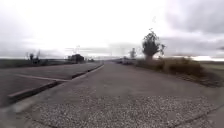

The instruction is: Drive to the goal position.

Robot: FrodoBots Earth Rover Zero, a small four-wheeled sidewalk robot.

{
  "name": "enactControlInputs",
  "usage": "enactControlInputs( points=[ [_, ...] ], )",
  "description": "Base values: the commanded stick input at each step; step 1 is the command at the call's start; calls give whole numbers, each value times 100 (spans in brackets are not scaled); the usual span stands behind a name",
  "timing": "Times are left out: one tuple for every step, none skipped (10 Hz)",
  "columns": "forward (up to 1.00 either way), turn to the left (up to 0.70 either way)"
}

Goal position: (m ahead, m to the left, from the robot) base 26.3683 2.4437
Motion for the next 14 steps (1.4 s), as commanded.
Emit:
enactControlInputs(
  points=[
    [100,0],
    [100,0],
    [100,0],
    [100,0],
    [100,0],
    [100,0],
    [100,0],
    [100,0],
    [100,0],
    [100,0],
    [100,0],
    [100,0],
    [100,0],
    [100,0]
  ],
)
